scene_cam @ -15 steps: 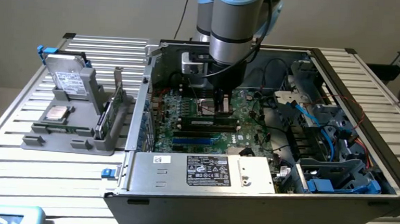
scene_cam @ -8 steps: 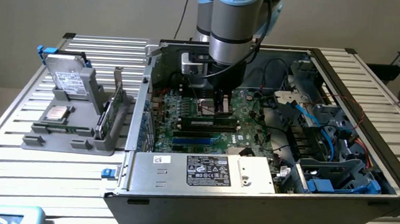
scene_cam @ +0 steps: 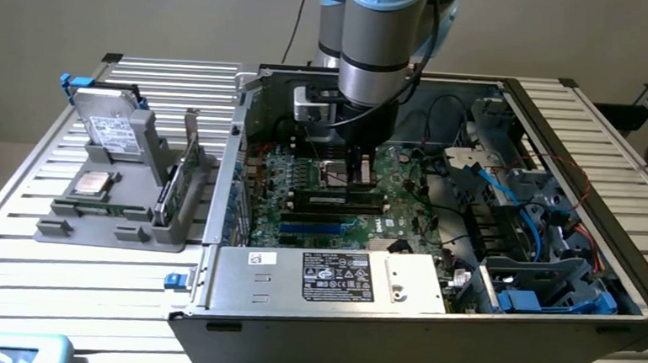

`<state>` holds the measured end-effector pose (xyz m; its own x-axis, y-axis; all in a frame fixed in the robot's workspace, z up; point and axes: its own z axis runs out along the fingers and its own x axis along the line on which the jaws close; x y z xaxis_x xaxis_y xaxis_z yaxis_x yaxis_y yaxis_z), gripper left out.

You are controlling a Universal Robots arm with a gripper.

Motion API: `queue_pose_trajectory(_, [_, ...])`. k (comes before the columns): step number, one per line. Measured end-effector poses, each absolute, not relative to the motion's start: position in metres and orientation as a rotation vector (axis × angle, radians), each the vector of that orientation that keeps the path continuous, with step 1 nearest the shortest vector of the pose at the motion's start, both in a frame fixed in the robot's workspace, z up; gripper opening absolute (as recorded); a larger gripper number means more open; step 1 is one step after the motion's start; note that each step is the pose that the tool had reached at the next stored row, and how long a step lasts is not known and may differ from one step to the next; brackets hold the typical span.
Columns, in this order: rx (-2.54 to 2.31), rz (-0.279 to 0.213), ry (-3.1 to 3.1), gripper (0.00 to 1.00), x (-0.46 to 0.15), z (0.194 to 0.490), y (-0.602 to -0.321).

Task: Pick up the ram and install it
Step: 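Insert the ram into the slot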

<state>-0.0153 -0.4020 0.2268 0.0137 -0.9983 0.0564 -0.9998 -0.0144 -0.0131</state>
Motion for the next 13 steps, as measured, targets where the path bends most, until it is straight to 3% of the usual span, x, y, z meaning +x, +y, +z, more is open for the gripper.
queue_pose_trajectory(13, [2.215, 0.076, -2.185, 0.13, -0.0152, 0.2298, -0.4019])
